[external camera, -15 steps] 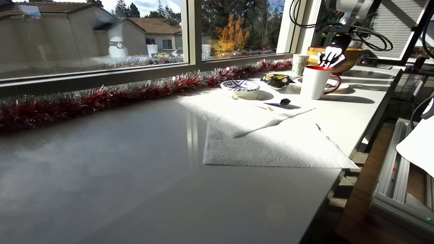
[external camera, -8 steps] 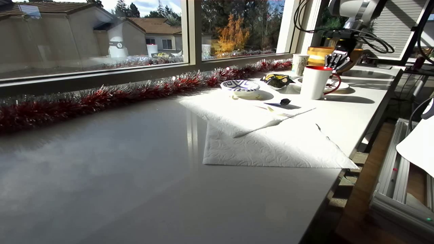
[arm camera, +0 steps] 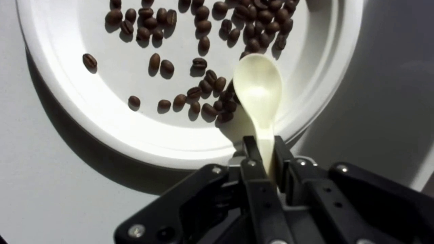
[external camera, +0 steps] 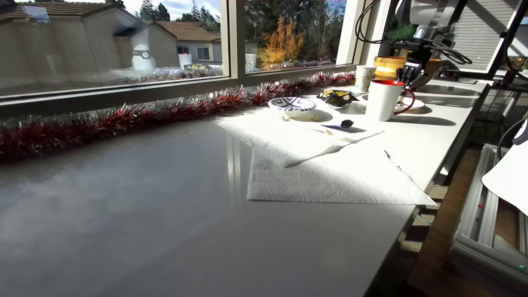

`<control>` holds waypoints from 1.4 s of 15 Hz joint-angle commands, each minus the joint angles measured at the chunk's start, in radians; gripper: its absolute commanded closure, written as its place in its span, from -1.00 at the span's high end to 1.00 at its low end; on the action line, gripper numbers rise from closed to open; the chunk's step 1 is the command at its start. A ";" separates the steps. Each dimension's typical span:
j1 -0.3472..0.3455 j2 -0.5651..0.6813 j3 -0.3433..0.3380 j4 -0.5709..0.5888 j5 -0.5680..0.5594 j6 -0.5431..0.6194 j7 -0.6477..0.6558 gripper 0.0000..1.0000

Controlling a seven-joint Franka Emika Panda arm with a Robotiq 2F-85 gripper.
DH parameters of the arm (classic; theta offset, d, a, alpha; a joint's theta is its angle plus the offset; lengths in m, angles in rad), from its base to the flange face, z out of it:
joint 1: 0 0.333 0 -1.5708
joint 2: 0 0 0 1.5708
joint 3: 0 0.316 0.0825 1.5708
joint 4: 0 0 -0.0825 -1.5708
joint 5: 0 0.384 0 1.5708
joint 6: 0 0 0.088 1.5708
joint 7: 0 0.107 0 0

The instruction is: Pick up the spoon, get some of the objects from the bowl and put them in the cup

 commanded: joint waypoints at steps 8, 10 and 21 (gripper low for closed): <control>0.028 -0.001 0.002 0.005 -0.118 0.038 0.104 -0.93; 0.039 -0.002 0.002 0.000 -0.131 0.053 0.114 -0.93; 0.094 -0.009 0.004 -0.027 -0.194 0.117 0.162 -0.93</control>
